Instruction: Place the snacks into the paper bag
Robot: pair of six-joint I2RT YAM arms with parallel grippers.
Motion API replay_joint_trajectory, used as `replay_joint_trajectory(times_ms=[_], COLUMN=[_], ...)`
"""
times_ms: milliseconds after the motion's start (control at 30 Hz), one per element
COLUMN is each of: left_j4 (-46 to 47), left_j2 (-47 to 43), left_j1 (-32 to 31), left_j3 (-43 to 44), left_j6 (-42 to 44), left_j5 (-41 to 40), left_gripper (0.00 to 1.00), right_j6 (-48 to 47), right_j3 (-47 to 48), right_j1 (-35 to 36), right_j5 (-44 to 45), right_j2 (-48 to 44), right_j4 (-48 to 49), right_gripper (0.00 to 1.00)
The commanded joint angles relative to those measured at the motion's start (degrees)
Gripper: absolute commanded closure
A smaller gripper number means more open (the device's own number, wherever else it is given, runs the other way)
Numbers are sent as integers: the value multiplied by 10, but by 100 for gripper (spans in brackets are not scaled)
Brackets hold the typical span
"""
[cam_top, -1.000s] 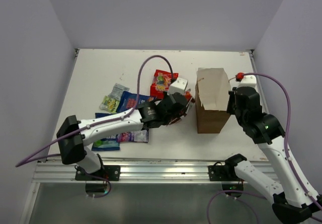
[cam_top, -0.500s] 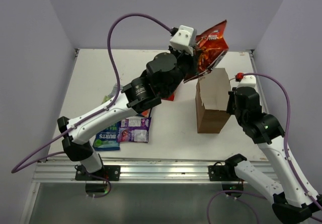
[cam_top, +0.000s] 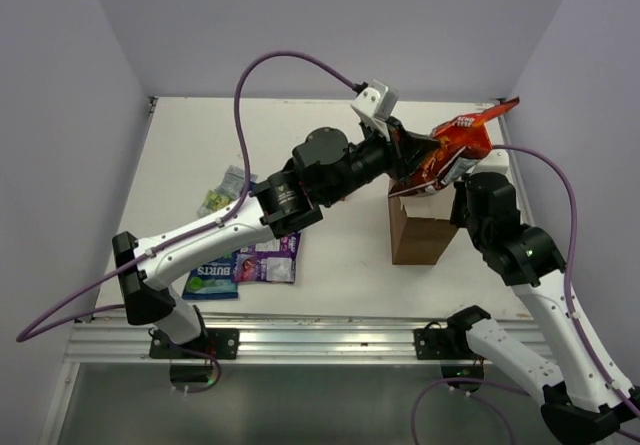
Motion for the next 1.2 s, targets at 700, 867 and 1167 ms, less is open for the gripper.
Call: replay_joint_trajectory(times_ms=[700,867,1167], left_j4=[-19,-14,0], left_j2=[-26,-56,-16], left_j1=[40,40,30], left_j3=[-139,-192,-159], left_j6=[-259,-312,-295], left_j5=[-40,-57,-18], left_gripper=[100,100,78], right_j6=[-2,-2,-1], right_j3=[-6,-8,-7], right_j1=[2,2,2], right_j5=[9,12,14], right_j2=[-19,-18,-18], right_j4=[21,22,22], right_gripper=[100,100,100])
